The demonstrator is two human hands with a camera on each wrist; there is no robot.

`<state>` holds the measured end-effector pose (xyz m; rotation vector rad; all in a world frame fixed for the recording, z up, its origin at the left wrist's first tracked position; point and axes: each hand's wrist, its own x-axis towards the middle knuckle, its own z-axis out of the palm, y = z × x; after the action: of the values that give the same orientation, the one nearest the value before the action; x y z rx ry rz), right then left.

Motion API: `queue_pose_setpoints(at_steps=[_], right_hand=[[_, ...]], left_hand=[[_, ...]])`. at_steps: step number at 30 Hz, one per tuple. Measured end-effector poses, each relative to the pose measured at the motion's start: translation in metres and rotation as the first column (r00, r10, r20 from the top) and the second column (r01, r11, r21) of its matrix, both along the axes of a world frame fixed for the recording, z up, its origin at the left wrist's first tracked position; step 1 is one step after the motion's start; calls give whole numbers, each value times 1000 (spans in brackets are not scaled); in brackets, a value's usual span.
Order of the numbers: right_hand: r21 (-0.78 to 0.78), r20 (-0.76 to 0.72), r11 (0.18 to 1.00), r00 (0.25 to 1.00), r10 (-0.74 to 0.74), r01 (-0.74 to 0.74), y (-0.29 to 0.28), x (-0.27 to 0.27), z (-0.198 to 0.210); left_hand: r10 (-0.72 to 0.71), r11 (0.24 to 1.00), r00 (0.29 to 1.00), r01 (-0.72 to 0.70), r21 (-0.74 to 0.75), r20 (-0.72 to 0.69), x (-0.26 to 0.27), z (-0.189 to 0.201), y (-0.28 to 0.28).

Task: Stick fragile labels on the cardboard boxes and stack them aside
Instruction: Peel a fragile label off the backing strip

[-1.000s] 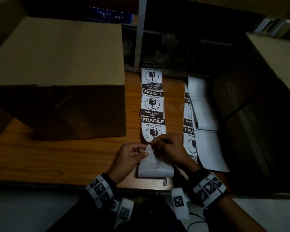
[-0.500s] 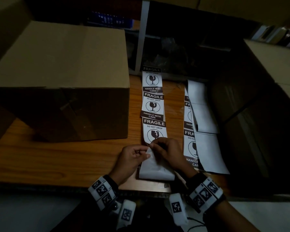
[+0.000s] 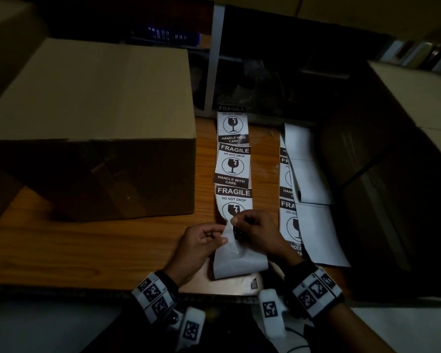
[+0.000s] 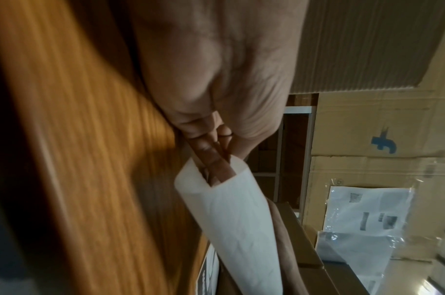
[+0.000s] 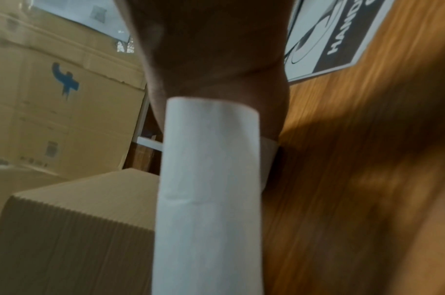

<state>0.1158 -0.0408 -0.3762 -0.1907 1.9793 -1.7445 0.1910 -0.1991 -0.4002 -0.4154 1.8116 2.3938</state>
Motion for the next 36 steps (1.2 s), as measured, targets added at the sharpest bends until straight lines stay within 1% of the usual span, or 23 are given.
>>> queue_pose_setpoints(at_steps=[3, 9, 12, 13, 15, 18, 19, 21, 23, 26, 29, 32, 36], right_hand=[[16, 4, 1000, 1000, -12, 12, 0, -1, 0], [-24, 95, 999, 995, -31, 33, 0, -1, 3], [-31, 92, 999, 995, -34, 37, 1, 0, 7], [-11, 61, 999, 998, -33, 33, 2, 0, 6], [98, -66, 995, 998, -23, 29, 4, -1, 3], [272, -258, 962, 965, 55, 18, 6, -2, -1], [308, -314, 951, 944, 104, -2, 5, -2, 0], [353, -395, 935, 903, 170, -22, 3, -1, 1], [366, -417, 931, 893, 169, -5, 3, 0, 2], [375, -382, 927, 908, 174, -20, 3, -3, 1], [352, -274, 934, 947, 167, -62, 3, -6, 2], [304, -192, 948, 968, 160, -96, 3, -8, 4], [233, -81, 968, 990, 114, -93, 2, -10, 6]], left_hand=[[0, 1000, 1000, 0, 6, 7, -1, -2, -1], [-12, 999, 1000, 12, 40, 15, 0, 0, -2], [-19, 998, 999, 16, 64, 43, 0, 1, -3], [-34, 997, 998, 30, 70, 58, -1, 3, -3], [-83, 994, 992, 76, 73, 91, -1, 8, -5], [-142, 989, 983, 136, 60, 113, -5, 19, -2], [-129, 992, 986, 127, 22, 110, -8, 21, 0], [-76, 990, 993, 85, -108, 85, -14, 19, 4], [-30, 982, 997, 41, -187, 64, -17, 13, 6], [-18, 982, 998, 30, -188, 62, -16, 7, 4], [-37, 984, 998, 46, -172, 55, -13, 7, 2], [-37, 985, 998, 46, -166, 59, -12, 6, -1], [-53, 992, 995, 63, -112, 90, -13, 7, -4]])
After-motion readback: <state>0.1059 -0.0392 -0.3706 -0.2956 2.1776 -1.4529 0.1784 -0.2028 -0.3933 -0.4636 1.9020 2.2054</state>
